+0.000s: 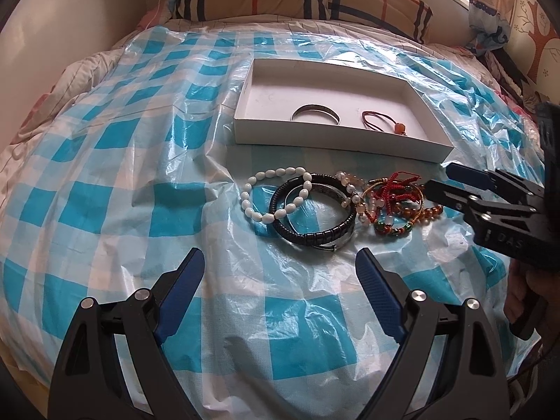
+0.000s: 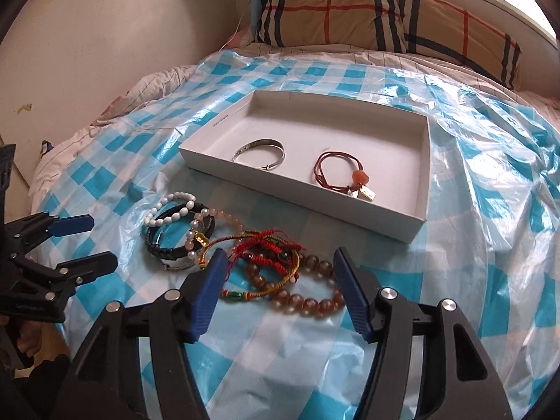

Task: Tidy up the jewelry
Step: 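Lift the red string bracelet with the right tool, pulling it from the pile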

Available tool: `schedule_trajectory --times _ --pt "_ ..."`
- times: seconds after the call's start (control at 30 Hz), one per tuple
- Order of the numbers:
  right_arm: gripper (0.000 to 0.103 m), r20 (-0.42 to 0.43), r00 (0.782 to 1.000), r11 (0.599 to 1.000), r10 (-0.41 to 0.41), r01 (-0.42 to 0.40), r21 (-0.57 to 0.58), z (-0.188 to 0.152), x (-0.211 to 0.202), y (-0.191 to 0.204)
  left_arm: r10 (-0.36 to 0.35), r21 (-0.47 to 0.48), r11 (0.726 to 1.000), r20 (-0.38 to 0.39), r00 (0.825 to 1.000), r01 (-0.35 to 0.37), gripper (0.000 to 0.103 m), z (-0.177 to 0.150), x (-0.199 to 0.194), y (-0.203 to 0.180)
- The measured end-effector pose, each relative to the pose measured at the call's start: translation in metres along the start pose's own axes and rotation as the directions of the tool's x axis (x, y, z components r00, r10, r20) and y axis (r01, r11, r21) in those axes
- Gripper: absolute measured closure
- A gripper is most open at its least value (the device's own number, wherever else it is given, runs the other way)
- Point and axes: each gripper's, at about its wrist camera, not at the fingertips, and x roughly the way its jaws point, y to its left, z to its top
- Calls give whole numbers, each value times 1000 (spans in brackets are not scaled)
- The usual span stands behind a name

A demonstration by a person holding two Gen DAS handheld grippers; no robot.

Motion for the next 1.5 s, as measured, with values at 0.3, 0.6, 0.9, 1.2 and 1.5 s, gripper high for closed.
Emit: schedule_trajectory --times 0.3,0.6,0.9,1.2,1.5 --pt "100 -44 998 999 36 -34 36 3 18 -8 5 -22 1000 -8 1000 -5 19 -1 4 9" --pt "100 50 995 988 89 -94 119 -14 -50 -10 1 -16 1000 -6 1000 -1 19 -2 2 8" --pt "96 -78 995 991 68 -58 122 -61 -57 -9 2 -25 1000 -5 1000 -2 19 -4 0 9" --pt "46 -81 997 1000 8 -7 21 -49 -32 4 -1 -14 1000 -9 1000 1 19 -4 1 6" --pt "98 -132 990 997 57 -49 63 -60 -16 2 2 -28 1000 -7 1000 -3 19 -3 2 12"
